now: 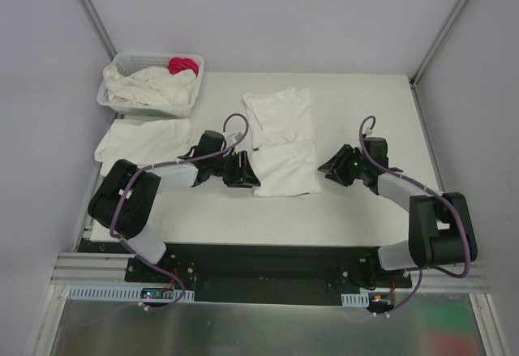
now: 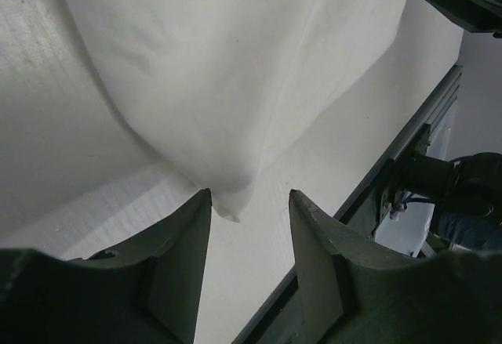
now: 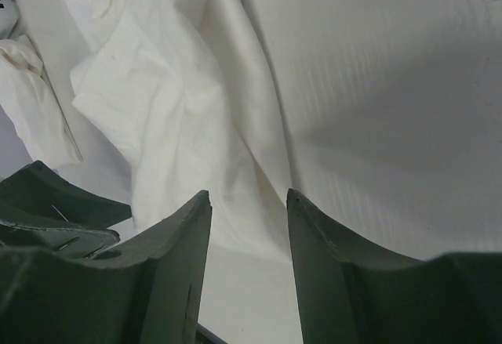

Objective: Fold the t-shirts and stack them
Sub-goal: Grab one side of the 2/3 rectangular tshirt with both arms

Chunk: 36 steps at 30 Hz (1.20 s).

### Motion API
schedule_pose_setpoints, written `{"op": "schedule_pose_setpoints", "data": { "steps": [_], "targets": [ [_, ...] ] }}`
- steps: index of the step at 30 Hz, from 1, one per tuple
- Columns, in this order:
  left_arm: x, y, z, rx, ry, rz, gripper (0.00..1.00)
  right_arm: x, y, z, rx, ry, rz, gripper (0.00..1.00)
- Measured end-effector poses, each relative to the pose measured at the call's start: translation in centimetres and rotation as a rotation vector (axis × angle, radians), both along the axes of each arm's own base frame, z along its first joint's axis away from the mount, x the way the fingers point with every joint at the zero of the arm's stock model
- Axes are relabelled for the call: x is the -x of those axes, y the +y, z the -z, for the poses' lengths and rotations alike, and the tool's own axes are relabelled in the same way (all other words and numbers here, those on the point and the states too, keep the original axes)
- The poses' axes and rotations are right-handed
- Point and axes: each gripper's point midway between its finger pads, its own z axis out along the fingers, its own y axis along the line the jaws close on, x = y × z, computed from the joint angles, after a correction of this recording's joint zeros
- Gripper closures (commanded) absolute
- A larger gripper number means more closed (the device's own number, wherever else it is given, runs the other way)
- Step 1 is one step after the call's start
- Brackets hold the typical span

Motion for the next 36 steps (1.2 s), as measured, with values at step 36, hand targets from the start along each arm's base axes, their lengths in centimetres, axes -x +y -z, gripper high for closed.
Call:
{"op": "schedule_pose_setpoints", "data": {
  "steps": [36],
  "targets": [
    [1.3,0.0,2.4,-0.007,0.086,0.006,0.48,2.4,-0.4,2.6,-0.006,0.071,-0.014,0.51]
  ]
}}
